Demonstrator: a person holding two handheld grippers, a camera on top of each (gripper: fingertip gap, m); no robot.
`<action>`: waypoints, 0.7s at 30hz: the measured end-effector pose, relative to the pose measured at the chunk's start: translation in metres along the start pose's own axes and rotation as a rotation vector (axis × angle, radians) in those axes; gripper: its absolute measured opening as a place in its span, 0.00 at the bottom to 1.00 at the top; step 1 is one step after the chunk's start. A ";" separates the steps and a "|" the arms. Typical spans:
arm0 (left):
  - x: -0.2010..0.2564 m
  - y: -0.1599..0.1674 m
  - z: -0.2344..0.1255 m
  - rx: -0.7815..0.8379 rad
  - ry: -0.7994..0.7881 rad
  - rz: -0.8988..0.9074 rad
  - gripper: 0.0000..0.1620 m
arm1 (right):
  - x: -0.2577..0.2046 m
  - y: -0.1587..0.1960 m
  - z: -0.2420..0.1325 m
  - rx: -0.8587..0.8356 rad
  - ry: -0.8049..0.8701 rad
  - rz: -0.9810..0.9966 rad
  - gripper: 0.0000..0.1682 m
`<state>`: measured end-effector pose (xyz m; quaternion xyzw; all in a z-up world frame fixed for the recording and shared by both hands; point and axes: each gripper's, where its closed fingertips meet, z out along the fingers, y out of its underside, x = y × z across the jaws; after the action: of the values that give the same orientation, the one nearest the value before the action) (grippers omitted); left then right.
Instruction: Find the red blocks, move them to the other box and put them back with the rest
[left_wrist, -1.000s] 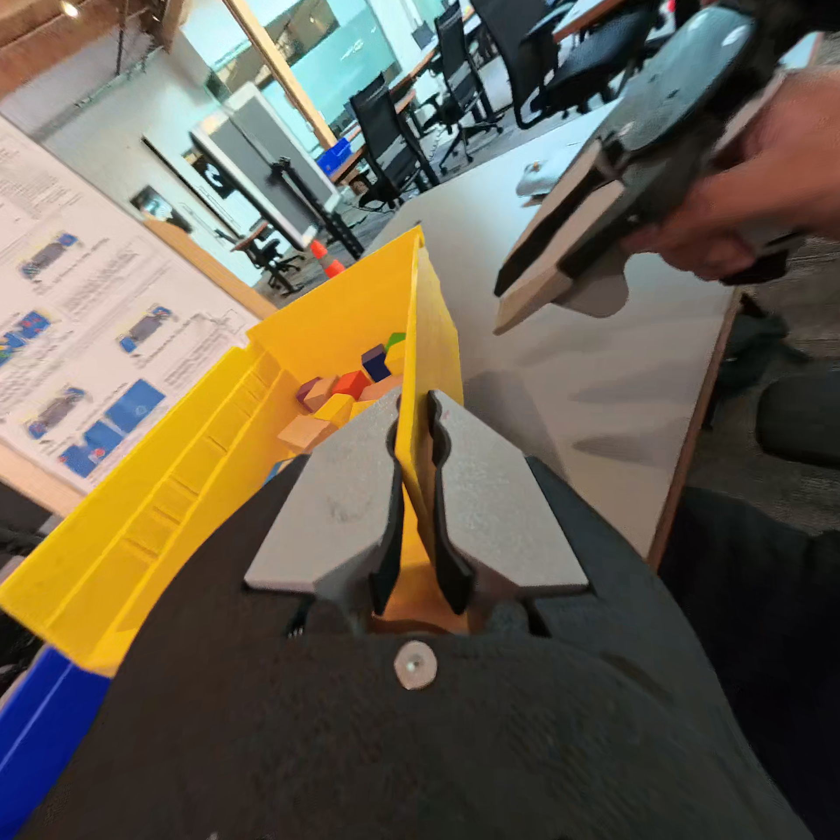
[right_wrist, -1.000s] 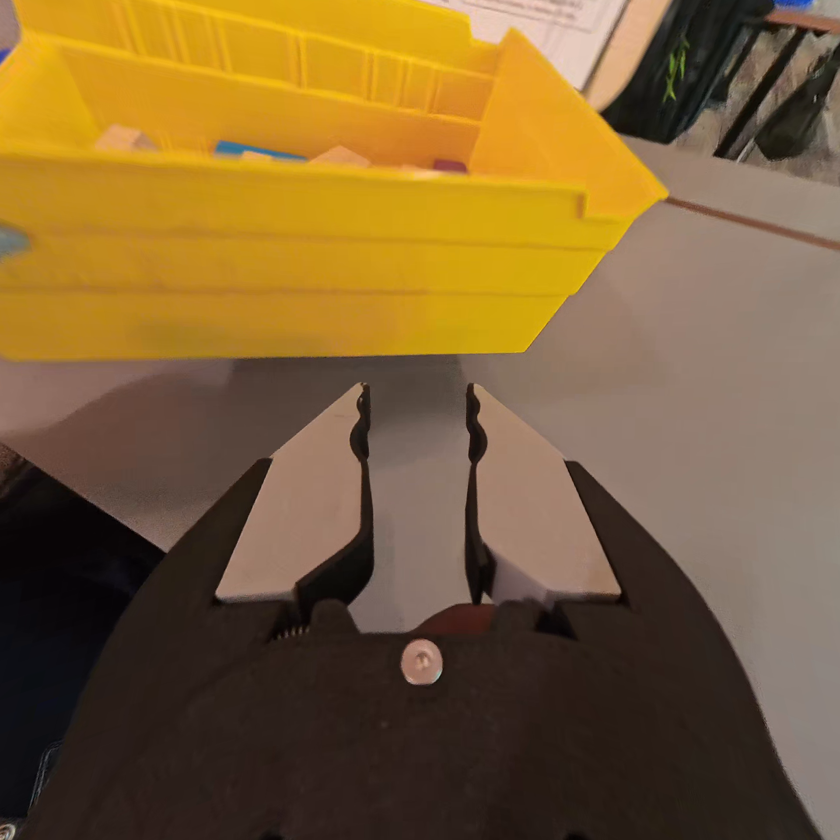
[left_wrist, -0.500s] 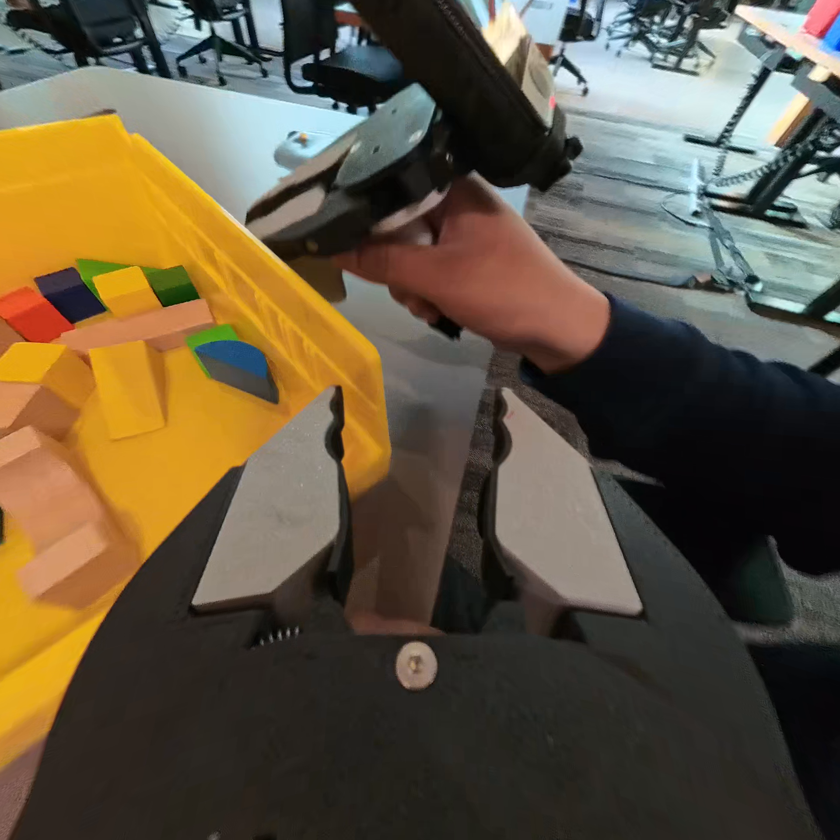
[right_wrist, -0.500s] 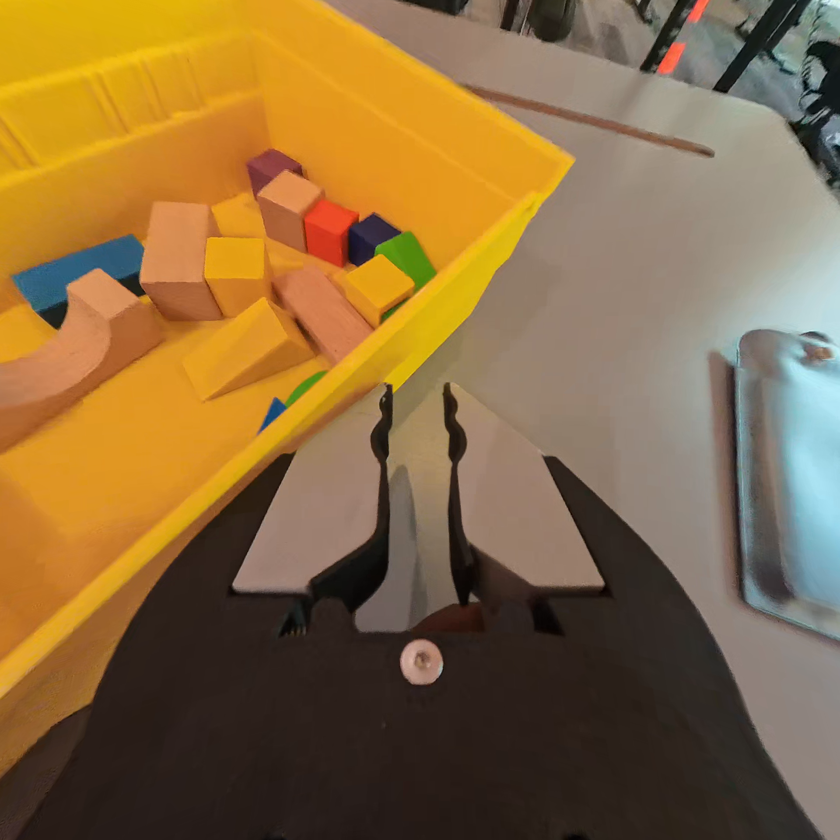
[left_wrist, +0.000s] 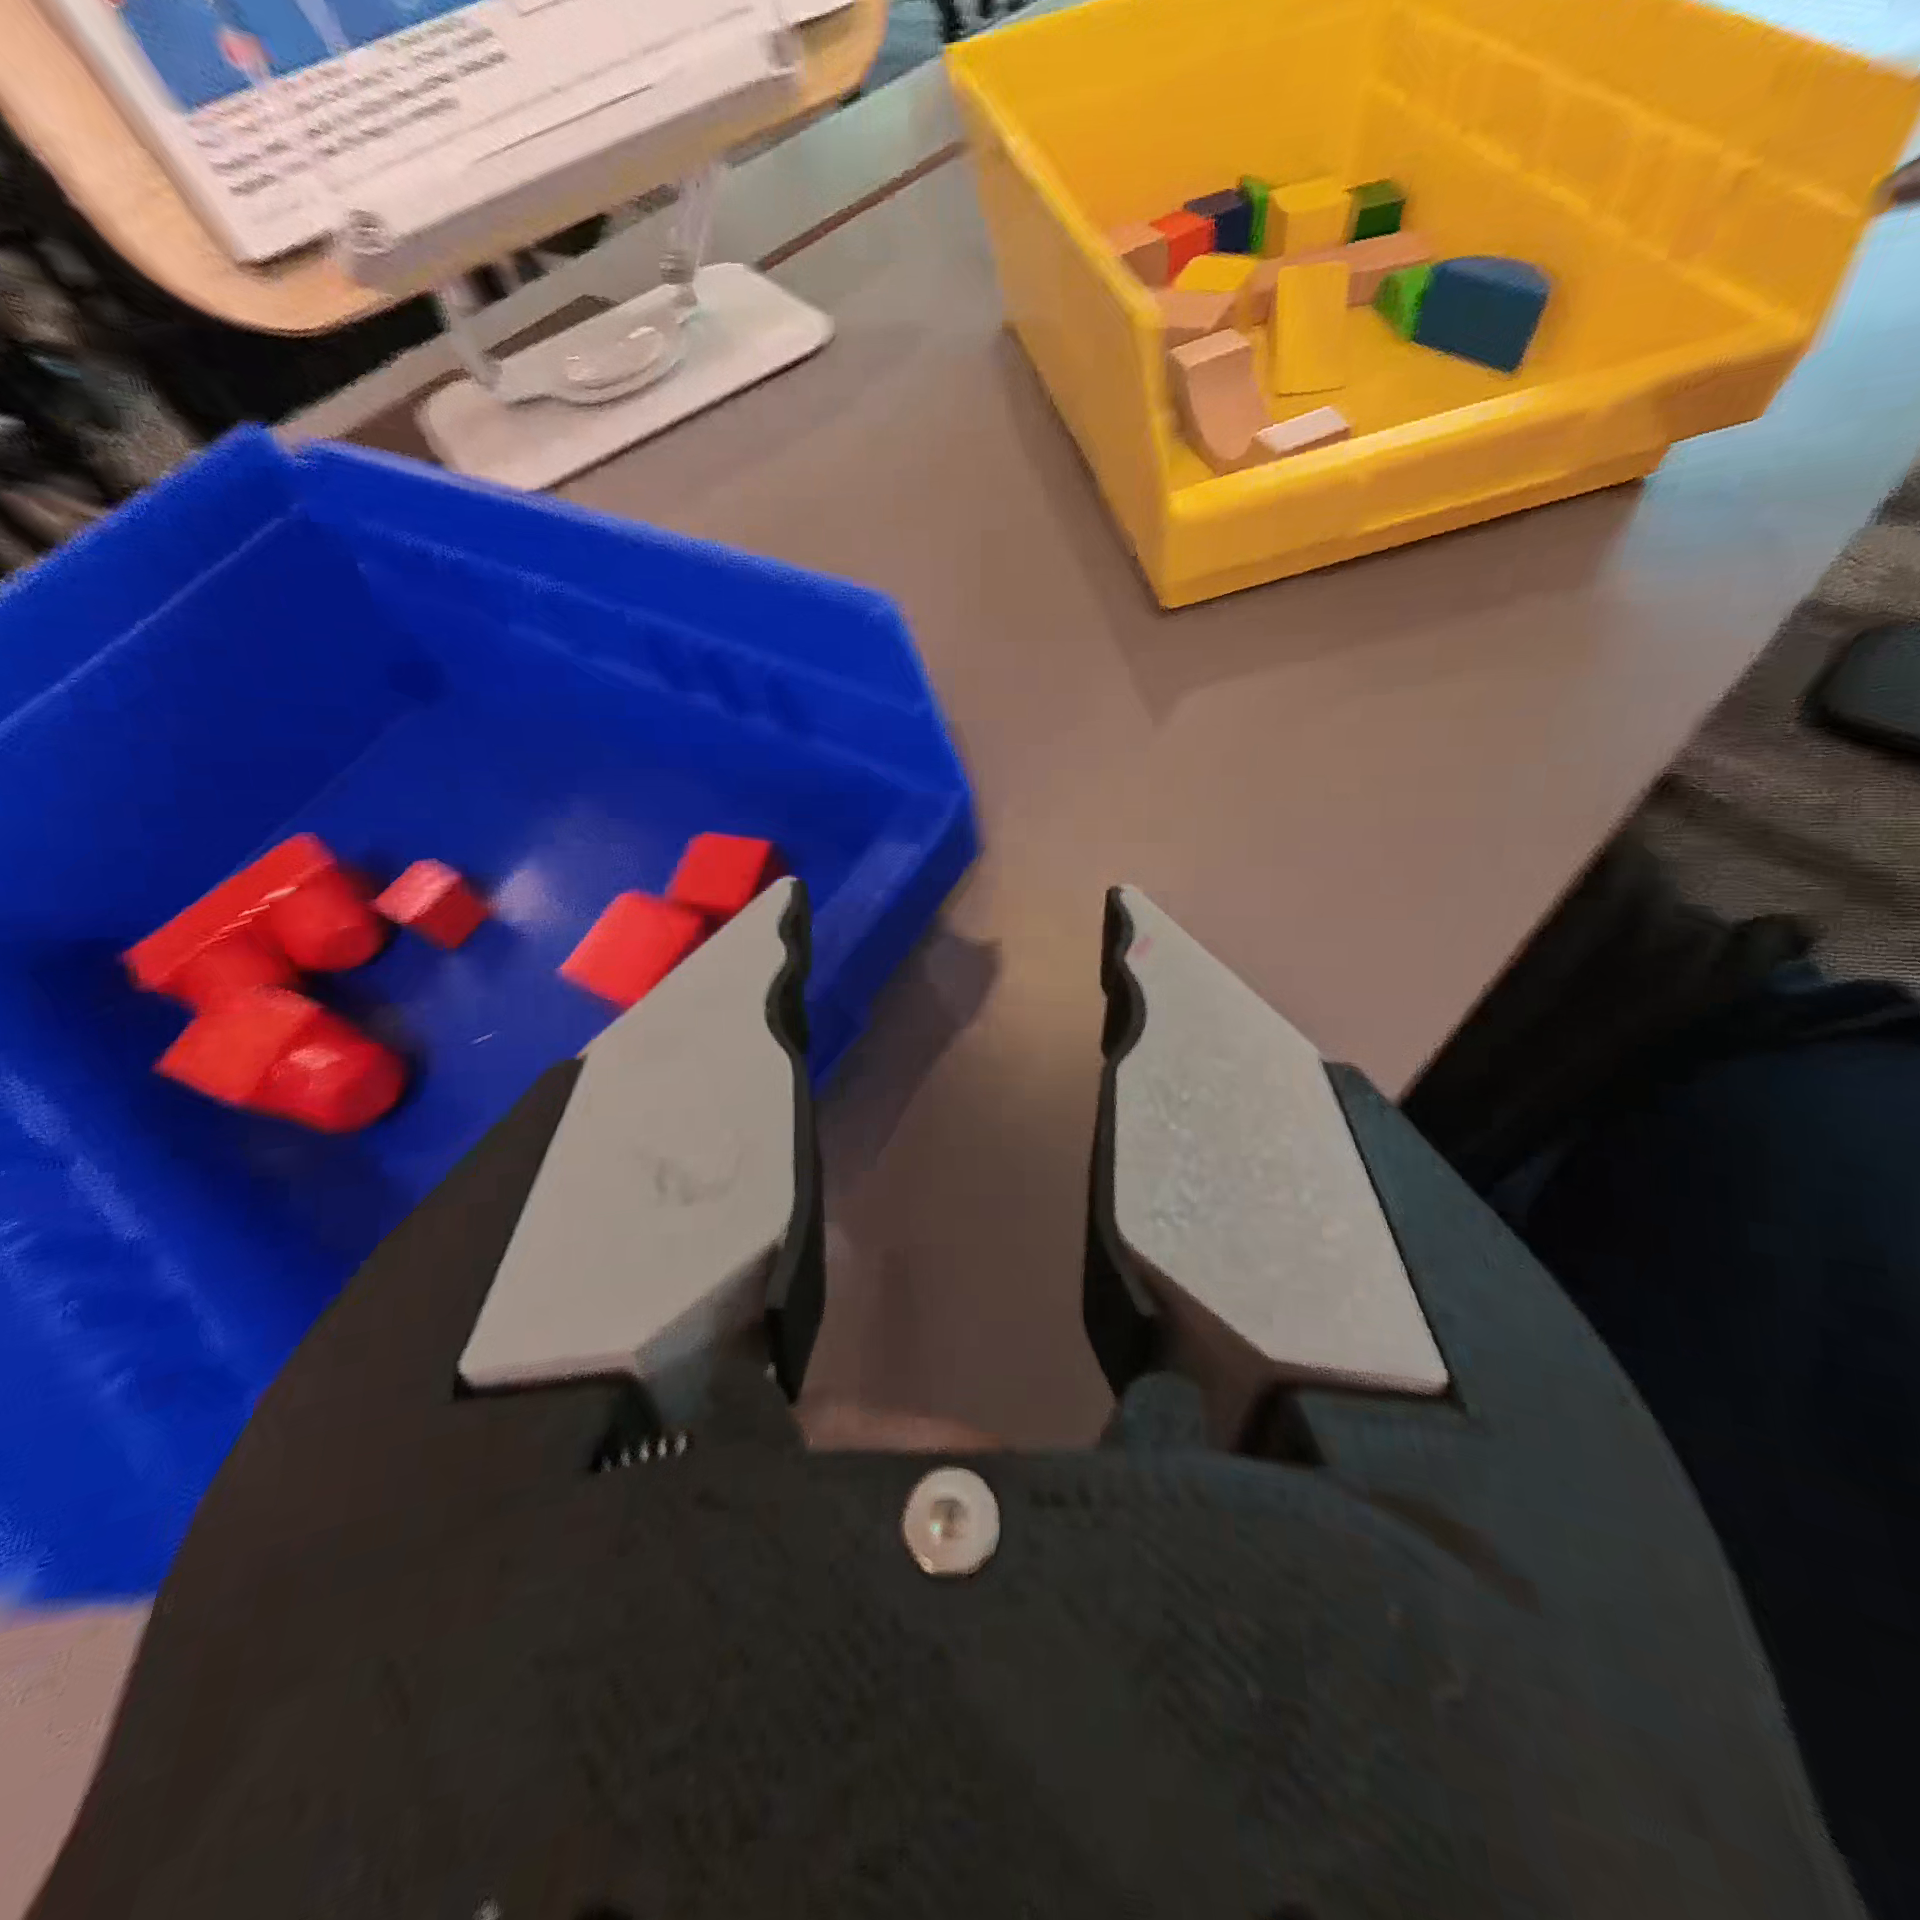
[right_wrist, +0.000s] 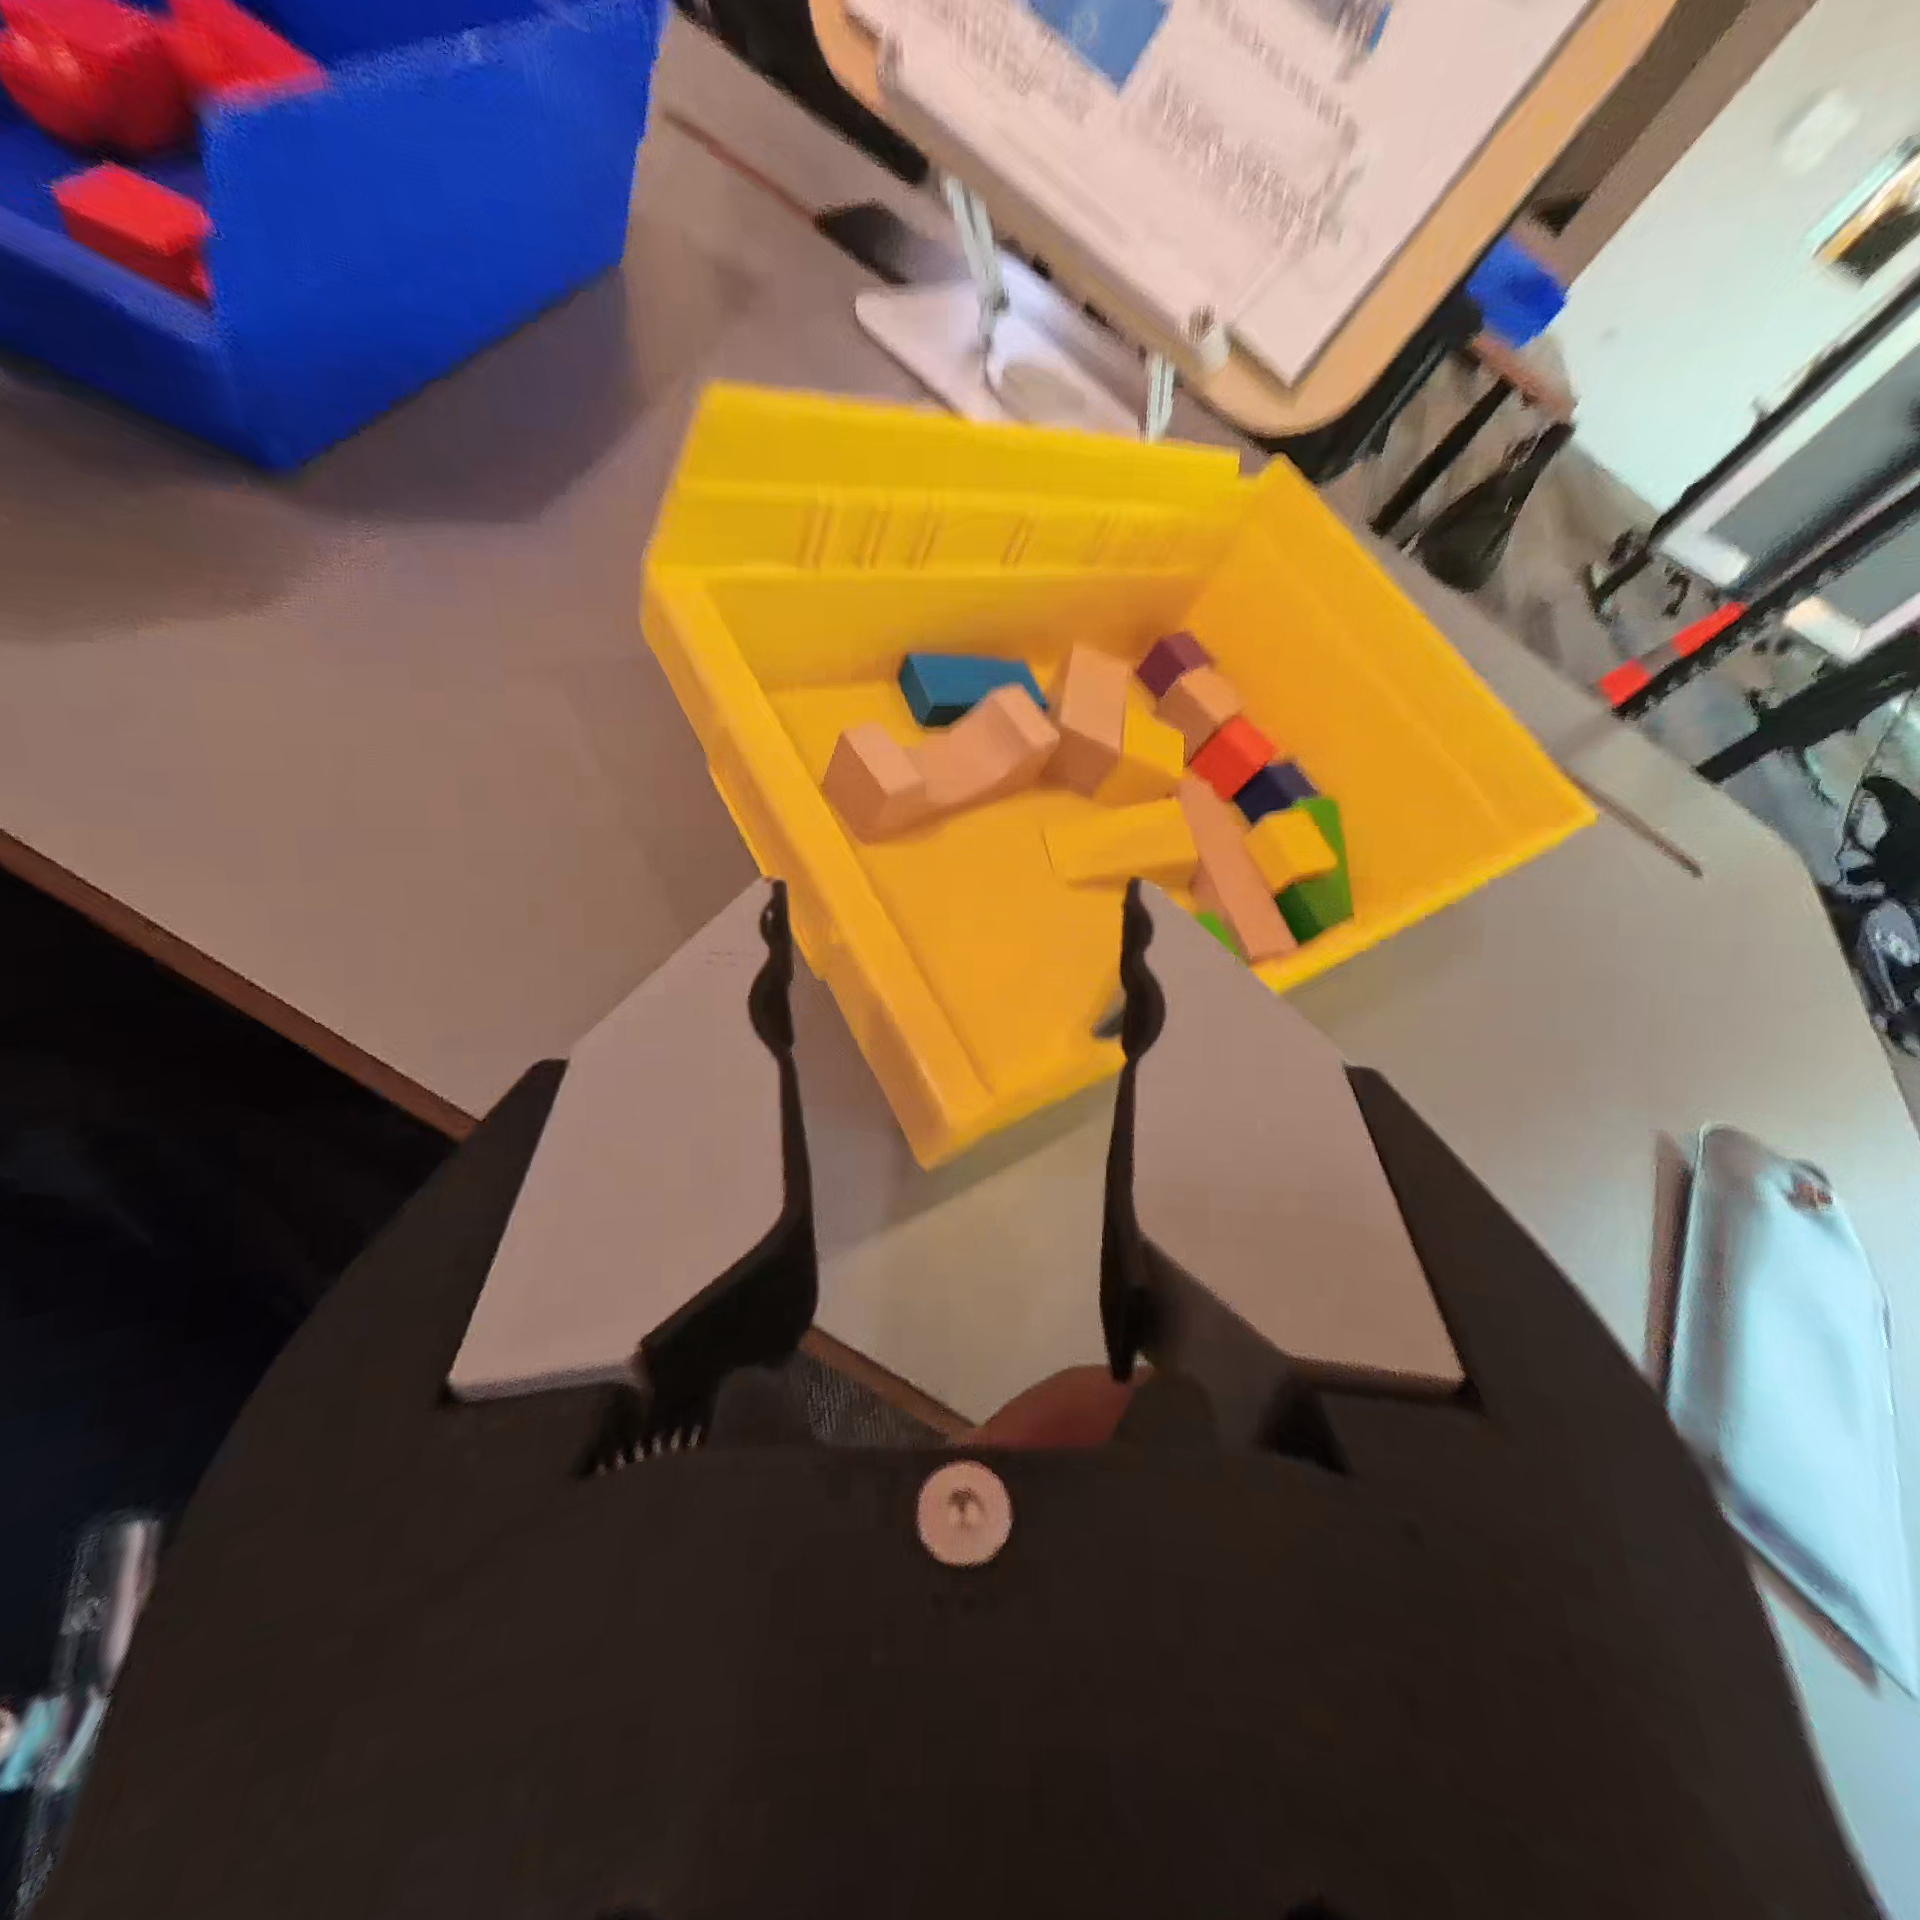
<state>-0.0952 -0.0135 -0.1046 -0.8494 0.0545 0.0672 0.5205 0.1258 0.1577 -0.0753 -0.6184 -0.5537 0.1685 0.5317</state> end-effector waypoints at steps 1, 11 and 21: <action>-0.016 0.006 -0.005 -0.013 -0.066 0.027 0.33 | -0.010 -0.010 0.000 0.038 -0.043 0.019 0.33; -0.100 0.074 -0.008 -0.223 -0.259 0.027 0.48 | 0.018 0.070 0.049 -0.258 -0.032 0.056 0.22; -0.089 0.058 -0.025 -0.113 -0.179 -0.073 0.36 | 0.086 0.083 0.037 -0.188 0.092 0.208 0.34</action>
<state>-0.1905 -0.0599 -0.1291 -0.8695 -0.0271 0.1266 0.4766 0.1671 0.2644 -0.1261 -0.7266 -0.4747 0.1417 0.4761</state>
